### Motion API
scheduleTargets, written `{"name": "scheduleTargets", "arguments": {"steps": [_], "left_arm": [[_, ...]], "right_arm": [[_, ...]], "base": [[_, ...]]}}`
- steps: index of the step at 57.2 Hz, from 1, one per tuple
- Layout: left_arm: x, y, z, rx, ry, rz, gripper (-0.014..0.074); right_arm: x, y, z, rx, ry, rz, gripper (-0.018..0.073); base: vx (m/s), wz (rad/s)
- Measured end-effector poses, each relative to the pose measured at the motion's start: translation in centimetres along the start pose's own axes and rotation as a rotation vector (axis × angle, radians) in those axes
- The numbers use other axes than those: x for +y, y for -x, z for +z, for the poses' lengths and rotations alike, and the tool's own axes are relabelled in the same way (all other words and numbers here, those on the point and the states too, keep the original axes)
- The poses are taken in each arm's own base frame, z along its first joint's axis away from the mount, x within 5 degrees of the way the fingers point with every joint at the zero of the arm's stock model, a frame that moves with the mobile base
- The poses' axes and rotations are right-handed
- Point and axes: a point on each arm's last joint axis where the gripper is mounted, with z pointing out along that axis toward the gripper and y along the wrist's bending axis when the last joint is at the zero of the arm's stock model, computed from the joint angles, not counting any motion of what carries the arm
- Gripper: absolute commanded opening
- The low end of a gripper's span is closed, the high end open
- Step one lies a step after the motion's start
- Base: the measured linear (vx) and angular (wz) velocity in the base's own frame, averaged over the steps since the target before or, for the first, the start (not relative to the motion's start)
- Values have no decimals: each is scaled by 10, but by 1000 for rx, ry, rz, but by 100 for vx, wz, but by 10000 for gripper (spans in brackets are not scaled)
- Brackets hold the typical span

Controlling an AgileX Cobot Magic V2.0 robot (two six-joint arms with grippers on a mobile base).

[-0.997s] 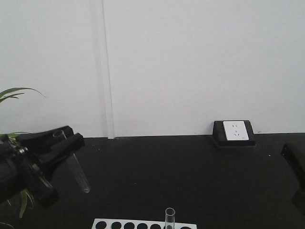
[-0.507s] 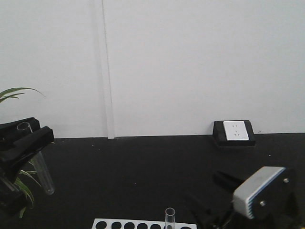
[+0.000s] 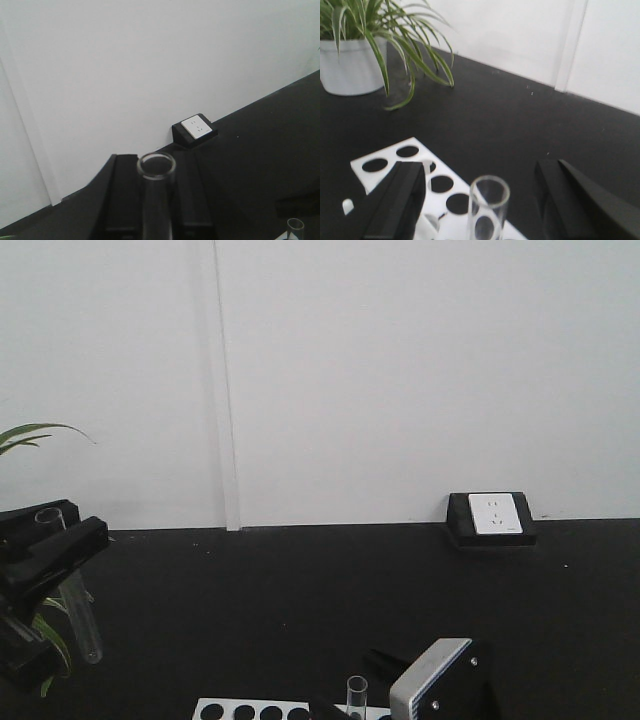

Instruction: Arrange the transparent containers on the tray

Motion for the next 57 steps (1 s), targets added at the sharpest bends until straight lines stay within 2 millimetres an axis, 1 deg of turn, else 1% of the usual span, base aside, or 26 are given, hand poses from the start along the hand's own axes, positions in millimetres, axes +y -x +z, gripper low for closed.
{"name": "scheduleTargets", "arguments": {"steps": [6,9,12,17,27,37,43,49,57], "left_arm": [[0,0,0,0,0,0,-3],[0,0,0,0,1,0,-3],[0,0,0,0,1,-1,-3],[0,0,0,0,1,-6,-3],[0,0,0,0,1,-7,-3],[0,0,0,0,1,-7,-3],[0,0,0,0,1,-8,-3],[0,0,0,0,1,-8,-3],[0,0,0,0,1,-8,-3]], "right_arm": [[0,-13,8,7,14,16,493],[1,-18,11,3,21,22,465],[1,-21,13,0,25,26,410],[1,-22,14,-7,27,28,284],[1,-20,15,-17,27,28,-15],[1,-20,14,-18,27,28,-13],[1,-13,11,-33,24,24,-13],[0,6,2,-81,1,32,-13],[-4,45,-15,-107,-49,51,-13]], "base": [[0,0],[0,0],[0,0],[0,0],[0,0],[0,0],[0,0],[0,0],[0,0]]}}
